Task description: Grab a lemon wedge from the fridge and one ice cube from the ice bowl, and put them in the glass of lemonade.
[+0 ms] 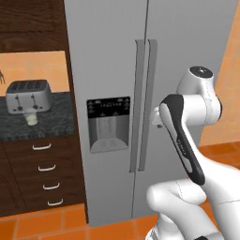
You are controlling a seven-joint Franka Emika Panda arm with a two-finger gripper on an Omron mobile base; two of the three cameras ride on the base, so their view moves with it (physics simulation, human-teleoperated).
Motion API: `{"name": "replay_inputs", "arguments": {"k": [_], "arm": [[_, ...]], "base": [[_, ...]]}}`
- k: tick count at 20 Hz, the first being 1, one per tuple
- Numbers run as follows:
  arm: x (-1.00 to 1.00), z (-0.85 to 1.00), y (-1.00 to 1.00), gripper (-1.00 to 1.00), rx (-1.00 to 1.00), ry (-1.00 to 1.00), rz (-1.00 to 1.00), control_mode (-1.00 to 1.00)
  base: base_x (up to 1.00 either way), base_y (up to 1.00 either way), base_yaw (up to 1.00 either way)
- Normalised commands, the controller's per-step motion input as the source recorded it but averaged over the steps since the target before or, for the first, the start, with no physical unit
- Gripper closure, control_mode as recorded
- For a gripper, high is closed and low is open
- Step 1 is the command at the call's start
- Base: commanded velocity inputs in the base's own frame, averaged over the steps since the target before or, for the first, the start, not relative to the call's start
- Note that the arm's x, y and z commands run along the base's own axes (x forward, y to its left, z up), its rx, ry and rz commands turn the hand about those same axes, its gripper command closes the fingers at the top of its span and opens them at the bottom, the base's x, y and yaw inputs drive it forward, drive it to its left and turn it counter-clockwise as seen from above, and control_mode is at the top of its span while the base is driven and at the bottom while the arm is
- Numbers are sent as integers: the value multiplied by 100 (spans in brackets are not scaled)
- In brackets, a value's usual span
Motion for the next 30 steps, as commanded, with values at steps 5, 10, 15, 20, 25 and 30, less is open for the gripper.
{"name": "replay_inputs", "arguments": {"k": [5,10,15,20,25,30], "arm": [[0,0,0,-100,0,0,0,100],[0,0,0,-100,0,0,0,100],[0,0,0,-100,0,0,0,100],[0,0,0,-100,0,0,0,100],[0,0,0,-100,0,0,0,100],[0,0,0,-100,0,0,0,100]], "base": [[-25,8,0],[-45,-1,-2],[-29,-3,-3],[-10,-27,-1],[-19,-20,-15],[-43,-33,-15]]}}
